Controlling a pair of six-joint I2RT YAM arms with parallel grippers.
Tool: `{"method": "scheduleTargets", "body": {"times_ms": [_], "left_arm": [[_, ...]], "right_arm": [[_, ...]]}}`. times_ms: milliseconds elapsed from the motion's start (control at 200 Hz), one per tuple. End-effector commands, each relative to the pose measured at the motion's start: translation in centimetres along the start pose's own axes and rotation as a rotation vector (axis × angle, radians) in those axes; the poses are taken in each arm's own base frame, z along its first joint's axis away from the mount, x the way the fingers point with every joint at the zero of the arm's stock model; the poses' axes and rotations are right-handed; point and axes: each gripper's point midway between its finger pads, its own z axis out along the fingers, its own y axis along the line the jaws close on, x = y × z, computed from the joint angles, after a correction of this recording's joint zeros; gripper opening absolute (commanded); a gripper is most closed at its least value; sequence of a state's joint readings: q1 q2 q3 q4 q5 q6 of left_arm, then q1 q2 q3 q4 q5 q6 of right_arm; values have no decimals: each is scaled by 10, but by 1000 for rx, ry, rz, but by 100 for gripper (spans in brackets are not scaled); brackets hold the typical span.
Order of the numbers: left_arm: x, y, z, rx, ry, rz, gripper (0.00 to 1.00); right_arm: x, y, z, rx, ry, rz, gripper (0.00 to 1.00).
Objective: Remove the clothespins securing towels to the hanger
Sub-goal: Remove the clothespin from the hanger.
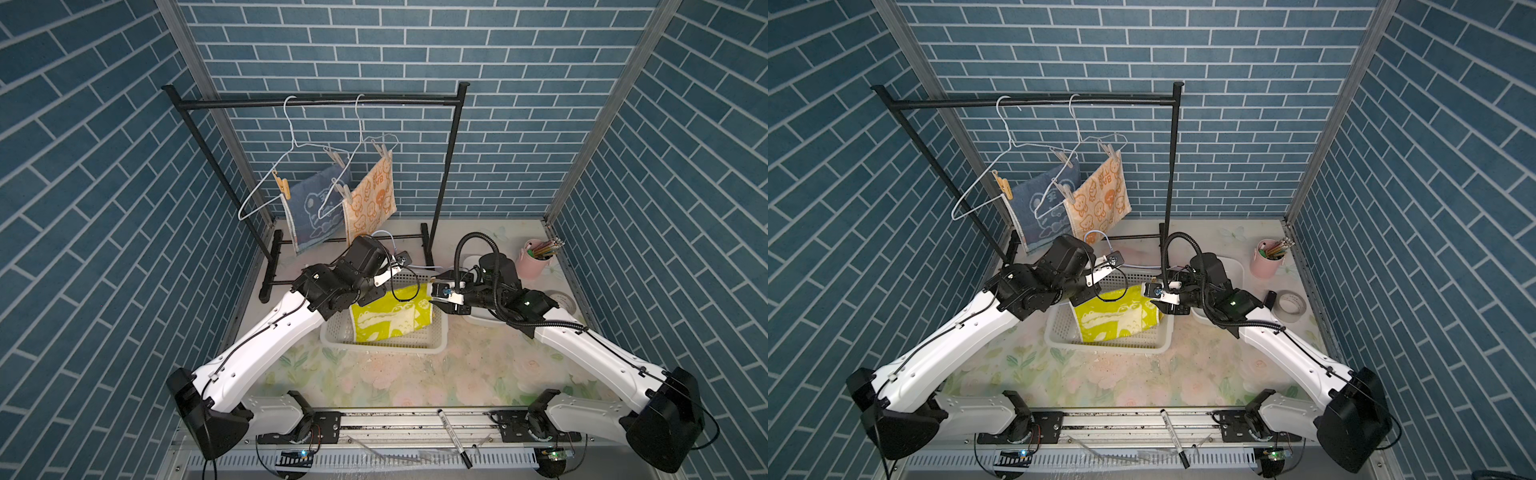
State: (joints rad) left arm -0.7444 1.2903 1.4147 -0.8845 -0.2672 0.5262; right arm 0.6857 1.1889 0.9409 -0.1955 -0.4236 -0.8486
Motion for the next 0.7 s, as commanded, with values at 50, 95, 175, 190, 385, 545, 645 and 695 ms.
{"method": "scheduleTargets", "body": {"times_ms": [50, 95, 175, 190, 385, 545, 645, 695], "left_arm": [[2, 2, -2, -1, -7, -9, 0], [2, 2, -2, -2, -8, -9, 0], [2, 2, -1, -1, -7, -11, 0], [2, 2, -1, -1, -7, -11, 0], [2, 1, 0, 3, -5, -10, 0], [1, 1, 0, 2, -9, -11, 0], [2, 1, 0, 3, -8, -13, 0], [2, 1, 0, 3, -8, -13, 0]], "right_arm": [[-11, 5, -6, -40, -5, -59, 57], [-9, 6, -3, -47, 7, -72, 55], [-7, 5, 1, -37, 22, -101, 53], [-7, 4, 1, -33, 25, -105, 53], [-7, -4, 7, 1, 40, -160, 52], [-4, -9, 12, 34, 66, -210, 47], [-3, -13, 15, 60, 79, -241, 46], [-2, -16, 16, 79, 85, -254, 46]]}}
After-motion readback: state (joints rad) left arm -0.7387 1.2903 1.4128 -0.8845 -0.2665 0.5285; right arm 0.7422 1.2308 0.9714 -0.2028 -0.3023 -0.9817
